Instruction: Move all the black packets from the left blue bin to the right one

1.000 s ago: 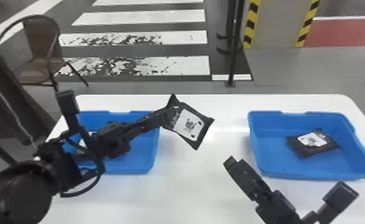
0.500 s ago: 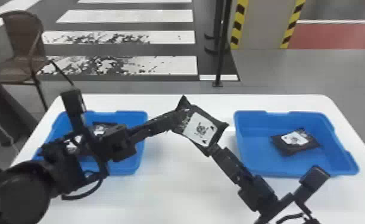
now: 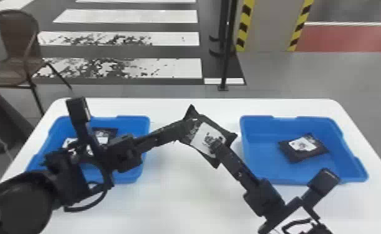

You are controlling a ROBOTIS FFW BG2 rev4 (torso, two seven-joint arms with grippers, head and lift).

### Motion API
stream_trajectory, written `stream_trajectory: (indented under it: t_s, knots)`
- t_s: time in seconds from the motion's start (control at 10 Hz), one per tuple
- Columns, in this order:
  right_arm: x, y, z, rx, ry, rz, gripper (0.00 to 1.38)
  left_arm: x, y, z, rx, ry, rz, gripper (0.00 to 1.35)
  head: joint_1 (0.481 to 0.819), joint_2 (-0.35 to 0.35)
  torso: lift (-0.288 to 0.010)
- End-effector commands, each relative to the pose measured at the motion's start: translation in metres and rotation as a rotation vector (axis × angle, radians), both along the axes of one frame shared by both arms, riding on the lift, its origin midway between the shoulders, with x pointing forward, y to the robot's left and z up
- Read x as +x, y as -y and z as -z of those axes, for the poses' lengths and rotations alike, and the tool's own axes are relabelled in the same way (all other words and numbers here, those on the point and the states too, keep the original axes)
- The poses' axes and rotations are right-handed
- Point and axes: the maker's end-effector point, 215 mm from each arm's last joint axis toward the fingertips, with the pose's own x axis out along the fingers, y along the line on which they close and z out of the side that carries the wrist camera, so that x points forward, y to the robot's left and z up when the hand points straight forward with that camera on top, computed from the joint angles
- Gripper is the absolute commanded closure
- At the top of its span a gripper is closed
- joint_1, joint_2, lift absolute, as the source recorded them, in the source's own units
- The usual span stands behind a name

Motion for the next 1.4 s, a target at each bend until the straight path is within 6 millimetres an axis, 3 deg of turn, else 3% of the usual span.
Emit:
stream_trajectory:
  t_s: [0.0, 0.5, 0.6, 0.7, 0.8, 0.9, 1.1, 1.3]
  knots:
    - [-0.002, -0.002, 0.001, 0.012, -0.006, -0.004, 1.28, 0.001, 0.001, 0.002, -0.003, -0.005, 0.001, 1.19, 0.695, 0.007, -0.140]
    - [-0.006, -0.004, -0.022, 0.112, 0.020, 0.006, 1.28, 0.005, -0.008, 0.009, -0.022, -0.029, -0.041, 1.15, 0.695, 0.014, -0.140]
    - [-0.006, -0.003, -0.023, 0.128, 0.018, 0.008, 1.28, 0.005, -0.010, 0.008, -0.055, -0.039, -0.069, 0.95, 0.695, 0.018, -0.140]
    - [-0.003, 0.001, -0.026, 0.129, 0.023, 0.015, 1.28, 0.006, -0.019, 0.018, -0.060, -0.064, -0.109, 0.50, 0.695, 0.024, -0.140]
    - [0.004, 0.012, -0.028, 0.117, 0.034, 0.035, 1.28, 0.005, -0.024, 0.023, -0.057, -0.066, -0.130, 0.16, 0.695, 0.026, -0.140]
    - [0.012, 0.025, -0.024, 0.088, 0.039, 0.056, 1.28, 0.008, -0.034, 0.022, -0.069, -0.053, -0.167, 0.08, 0.695, 0.028, -0.140]
    - [0.043, 0.073, -0.001, -0.056, 0.054, 0.150, 1.28, 0.003, -0.066, 0.003, -0.054, 0.035, -0.306, 0.16, 0.695, 0.018, -0.140]
    - [0.081, 0.166, 0.024, -0.417, 0.100, 0.323, 1.28, -0.012, -0.117, -0.006, 0.085, 0.121, -0.502, 0.16, 0.695, 0.000, -0.140]
